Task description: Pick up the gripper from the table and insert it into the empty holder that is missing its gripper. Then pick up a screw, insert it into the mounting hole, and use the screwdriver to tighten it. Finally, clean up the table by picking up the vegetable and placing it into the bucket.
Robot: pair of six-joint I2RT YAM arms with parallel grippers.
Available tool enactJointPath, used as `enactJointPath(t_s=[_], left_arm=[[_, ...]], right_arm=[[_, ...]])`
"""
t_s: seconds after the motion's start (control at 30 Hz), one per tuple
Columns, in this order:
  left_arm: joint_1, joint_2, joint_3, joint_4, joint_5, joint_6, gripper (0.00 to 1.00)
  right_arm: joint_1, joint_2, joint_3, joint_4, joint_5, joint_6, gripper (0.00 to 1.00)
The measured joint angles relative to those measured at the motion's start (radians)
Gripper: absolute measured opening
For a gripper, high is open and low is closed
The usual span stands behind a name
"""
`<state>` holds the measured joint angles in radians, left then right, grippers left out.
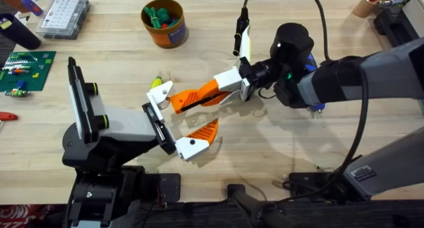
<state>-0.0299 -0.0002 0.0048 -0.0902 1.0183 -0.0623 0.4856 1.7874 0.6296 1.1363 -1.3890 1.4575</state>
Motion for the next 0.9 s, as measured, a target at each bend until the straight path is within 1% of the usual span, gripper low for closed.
enactJointPath(t_s=[0.47,0.7,0.9], left_arm=[[0.001,0.000,0.001,-0.003,0.001,0.001,0.985],[0.001,0.000,0.001,-0.003,0.003,0.001,0.986],[0.001,0.000,0.001,-0.003,0.003,0.001,0.985]], right_arm=[[0.001,0.000,-0.002,-0.007,-0.025,0.008,0.019],[0.001,-0.043,-0.002,0.016,-0.026,0.024,0.019],[0.001,-0.045,-0.002,0.015,-0.022,0.032,0.019]])
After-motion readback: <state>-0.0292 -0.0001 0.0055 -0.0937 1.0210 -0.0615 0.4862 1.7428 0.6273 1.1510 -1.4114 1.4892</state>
